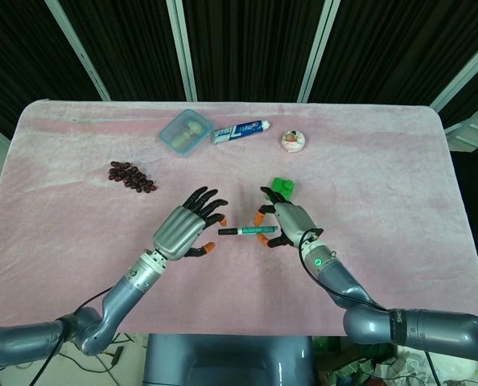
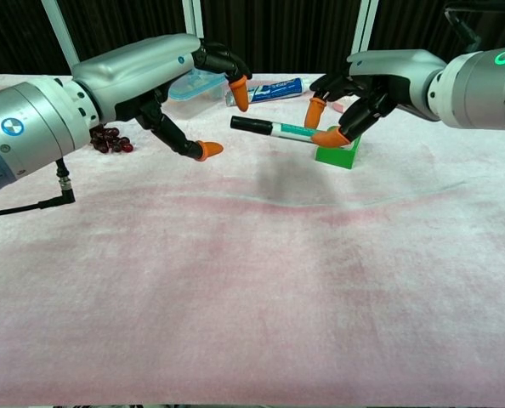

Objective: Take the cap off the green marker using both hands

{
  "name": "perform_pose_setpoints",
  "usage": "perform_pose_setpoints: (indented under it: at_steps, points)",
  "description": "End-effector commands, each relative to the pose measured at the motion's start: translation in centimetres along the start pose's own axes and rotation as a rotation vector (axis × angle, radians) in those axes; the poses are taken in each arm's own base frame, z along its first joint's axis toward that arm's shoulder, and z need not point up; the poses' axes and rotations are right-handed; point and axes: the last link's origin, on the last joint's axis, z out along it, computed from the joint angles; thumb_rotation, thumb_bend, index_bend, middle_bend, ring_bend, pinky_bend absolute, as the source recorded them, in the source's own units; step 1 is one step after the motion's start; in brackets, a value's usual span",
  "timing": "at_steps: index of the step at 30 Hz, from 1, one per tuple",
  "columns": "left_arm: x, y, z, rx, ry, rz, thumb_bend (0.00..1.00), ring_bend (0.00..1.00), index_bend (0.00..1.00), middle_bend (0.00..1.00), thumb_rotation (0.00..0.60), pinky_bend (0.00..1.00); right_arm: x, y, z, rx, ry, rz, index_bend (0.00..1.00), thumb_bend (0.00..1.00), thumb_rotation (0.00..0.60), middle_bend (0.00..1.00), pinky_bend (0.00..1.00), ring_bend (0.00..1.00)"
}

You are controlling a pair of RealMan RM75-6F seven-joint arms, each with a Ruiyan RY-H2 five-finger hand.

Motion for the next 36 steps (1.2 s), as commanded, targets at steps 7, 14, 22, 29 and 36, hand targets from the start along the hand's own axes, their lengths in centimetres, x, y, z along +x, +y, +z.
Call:
perform_pose_setpoints:
  at_steps: [7, 14, 22, 29, 36]
  points:
    - [-0.17, -0.12, 0.15, -0.003, 0.010, -0.013, 0.30, 0.00, 0.42, 0.19, 0.600, 0.03, -0.12, 0.05, 0.02, 0.004, -0.008, 0.009, 0.84, 0.41, 0.600, 0.00, 0.16, 0.01]
    - [-0.36, 0.01, 0.36, -0.012, 0.014, -0.021, 0.31, 0.00, 0.45, 0.20, 0.600, 0.04, -0.24, 0.08, 0.05, 0.005, -0.015, 0.012, 0.84, 0.41, 0.600, 0.00, 0.16, 0.01]
    - [-0.56, -0.07, 0.48, -0.009, 0.016, -0.021, 0.34, 0.00, 0.45, 0.20, 0.600, 0.04, -0.13, 0.08, -0.09, 0.008, -0.015, 0.015, 0.84, 0.42, 0.600, 0.00, 0.16, 0.01]
    - [-0.83, 0.07, 0.61, -0.013, 0.011, -0.025, 0.34, 0.00, 0.46, 0.20, 0.600, 0.04, -0.23, 0.06, -0.13, 0.011, -0.023, 0.019, 0.84, 0.42, 0.600, 0.00, 0.16, 0.01]
    - [-0.87, 0.19, 0.75, -0.014, 0.021, -0.036, 0.34, 0.00, 0.47, 0.20, 0.600, 0.05, -0.38, 0.13, -0.09, 0.011, -0.029, 0.016, 0.85, 0.42, 0.600, 0.00, 0.16, 0.01]
